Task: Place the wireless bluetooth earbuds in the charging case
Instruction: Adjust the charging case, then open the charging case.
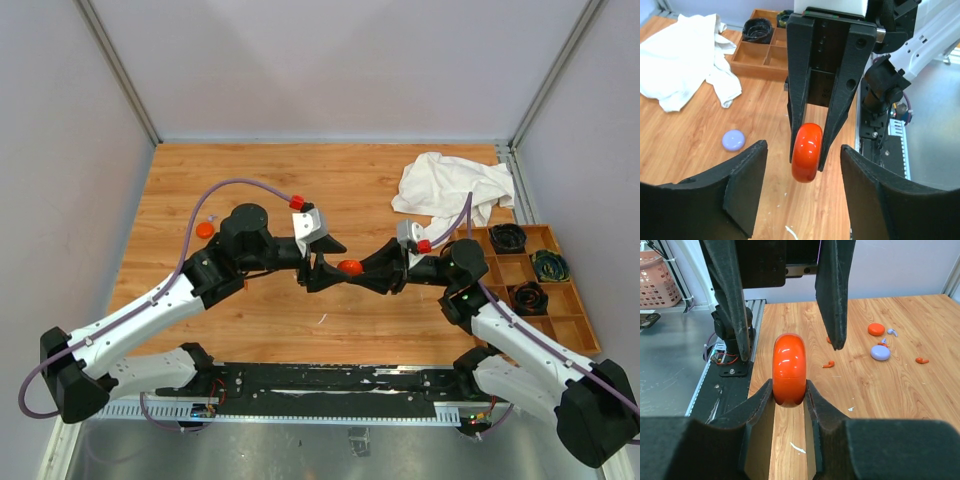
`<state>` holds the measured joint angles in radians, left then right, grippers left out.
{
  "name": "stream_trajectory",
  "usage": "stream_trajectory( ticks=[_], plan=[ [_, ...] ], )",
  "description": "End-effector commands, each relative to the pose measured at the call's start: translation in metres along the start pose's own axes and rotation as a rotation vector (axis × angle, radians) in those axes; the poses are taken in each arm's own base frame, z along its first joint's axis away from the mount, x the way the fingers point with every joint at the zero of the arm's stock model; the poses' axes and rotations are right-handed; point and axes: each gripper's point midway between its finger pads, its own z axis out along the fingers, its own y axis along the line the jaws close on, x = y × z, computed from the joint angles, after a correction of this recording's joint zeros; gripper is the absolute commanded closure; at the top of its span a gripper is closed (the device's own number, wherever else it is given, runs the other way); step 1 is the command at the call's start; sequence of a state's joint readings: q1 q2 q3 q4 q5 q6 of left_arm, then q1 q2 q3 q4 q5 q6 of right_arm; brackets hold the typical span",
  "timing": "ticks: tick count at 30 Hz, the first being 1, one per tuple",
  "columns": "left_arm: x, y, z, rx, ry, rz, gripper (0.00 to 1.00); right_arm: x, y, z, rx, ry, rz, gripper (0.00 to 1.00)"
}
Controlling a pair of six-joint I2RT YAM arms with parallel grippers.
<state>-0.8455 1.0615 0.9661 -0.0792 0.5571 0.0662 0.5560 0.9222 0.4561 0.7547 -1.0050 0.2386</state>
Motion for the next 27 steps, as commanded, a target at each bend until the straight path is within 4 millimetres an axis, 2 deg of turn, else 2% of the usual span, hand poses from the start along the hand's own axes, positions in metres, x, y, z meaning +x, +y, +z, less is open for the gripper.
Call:
stream_trajectory(
  ticks=[1, 5, 9, 19, 27],
  plan=[
    [-0.005, 0.007, -0.005, -0.055, -0.060, 0.002, 0.31, -0.010, 0.002, 0.003, -0.010, -0.041, -0.065, 0.94],
    [-0.001, 0.014, -0.008, -0.115, -0.093, -0.017, 0.21, -0.008, 0.000, 0.001, 0.020, -0.055, -0.071, 0.95],
    [0.004, 0.023, -0.010, -0.176, -0.121, -0.043, 0.17, -0.007, -0.002, -0.001, 0.046, -0.074, -0.070, 0.95],
    [0.010, 0.037, -0.005, -0.240, -0.145, -0.078, 0.15, -0.006, -0.003, -0.001, 0.054, -0.111, -0.053, 0.94],
    [0.002, 0.047, -0.007, -0.299, -0.160, -0.106, 0.15, -0.004, -0.002, 0.000, 0.044, -0.108, -0.045, 0.94]
  ],
)
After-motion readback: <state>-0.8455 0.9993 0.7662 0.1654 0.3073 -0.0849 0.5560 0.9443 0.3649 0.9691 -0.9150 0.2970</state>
